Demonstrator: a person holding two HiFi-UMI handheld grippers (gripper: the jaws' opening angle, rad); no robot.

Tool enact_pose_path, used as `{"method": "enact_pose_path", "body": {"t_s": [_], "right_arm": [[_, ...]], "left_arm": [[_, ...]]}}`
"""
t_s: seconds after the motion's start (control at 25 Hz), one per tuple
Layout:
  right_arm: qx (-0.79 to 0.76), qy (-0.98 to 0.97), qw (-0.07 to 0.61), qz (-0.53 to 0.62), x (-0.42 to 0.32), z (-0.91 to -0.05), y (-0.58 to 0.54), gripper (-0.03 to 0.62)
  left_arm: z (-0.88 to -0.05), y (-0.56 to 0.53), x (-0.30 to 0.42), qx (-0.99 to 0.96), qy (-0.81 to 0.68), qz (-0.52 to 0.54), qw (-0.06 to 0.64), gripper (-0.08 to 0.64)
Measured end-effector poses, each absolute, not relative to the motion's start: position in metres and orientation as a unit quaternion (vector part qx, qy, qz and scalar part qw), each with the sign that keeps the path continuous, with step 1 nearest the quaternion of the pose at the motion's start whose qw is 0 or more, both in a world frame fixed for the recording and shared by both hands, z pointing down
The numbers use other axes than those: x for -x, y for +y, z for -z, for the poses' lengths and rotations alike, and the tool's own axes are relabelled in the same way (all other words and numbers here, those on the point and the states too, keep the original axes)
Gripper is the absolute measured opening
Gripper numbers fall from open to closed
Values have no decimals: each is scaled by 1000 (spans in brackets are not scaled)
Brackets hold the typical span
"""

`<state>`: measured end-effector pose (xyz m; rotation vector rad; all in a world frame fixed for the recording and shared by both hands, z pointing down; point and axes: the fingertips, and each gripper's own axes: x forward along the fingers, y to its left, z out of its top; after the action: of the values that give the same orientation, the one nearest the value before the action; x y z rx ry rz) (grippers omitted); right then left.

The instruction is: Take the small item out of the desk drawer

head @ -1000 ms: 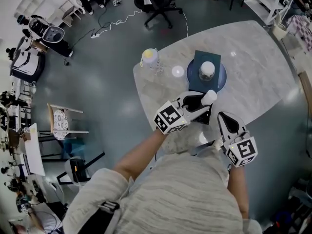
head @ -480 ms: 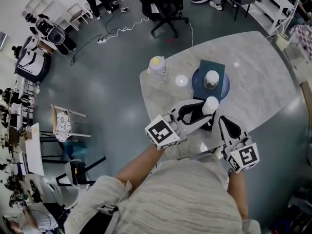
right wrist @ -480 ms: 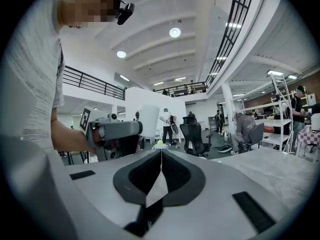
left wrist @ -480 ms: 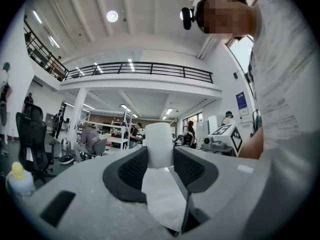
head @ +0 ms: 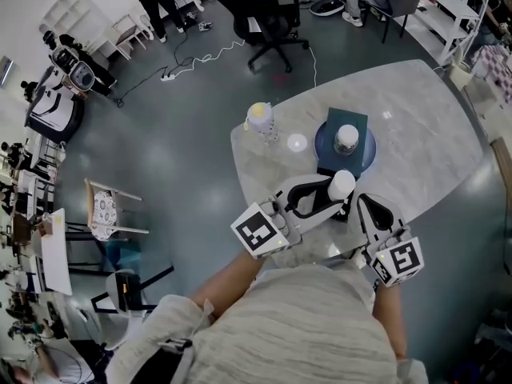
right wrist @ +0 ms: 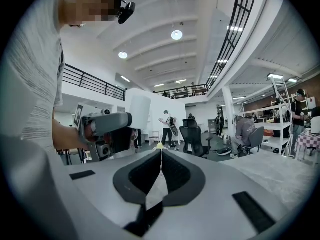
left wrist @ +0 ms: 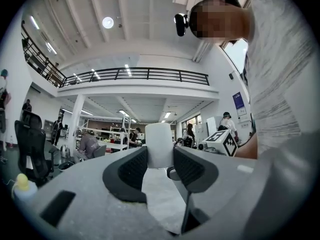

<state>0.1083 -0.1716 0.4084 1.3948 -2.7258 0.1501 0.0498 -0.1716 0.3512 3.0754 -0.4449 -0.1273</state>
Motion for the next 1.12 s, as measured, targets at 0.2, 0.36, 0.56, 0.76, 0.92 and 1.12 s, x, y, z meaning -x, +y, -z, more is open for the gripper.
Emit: {"method": "enact_pose_path", "body": {"t_s": [0.2, 0.36, 0.56, 0.76, 0.92, 1.12], "right_arm": [[-462, -885, 36, -48, -113, -406, -173, 11], [-468, -881, 43, -51, -117, -407, -174, 11], [-463, -883, 51, -57, -115, -413, -172, 11], [-462, -883, 57, -58, -116, -413, -172, 9], [-463, -883, 56, -59, -114, -414, -172, 9], [-463, -883, 59, -56, -114, -415, -169, 9]], "left_arm": [[-350, -172, -44, -988, -146, 44, 17, 176], [-350, -173, -43, -988, -146, 44, 17, 176], [-353, -175, -43, -989, -141, 49, 5, 176], [-352, -172, -47, -989, -139, 49, 13, 176], [-354, -170, -44, -989, -138, 53, 5, 176], [-353, -169, -42, -988, -142, 52, 9, 176]]}}
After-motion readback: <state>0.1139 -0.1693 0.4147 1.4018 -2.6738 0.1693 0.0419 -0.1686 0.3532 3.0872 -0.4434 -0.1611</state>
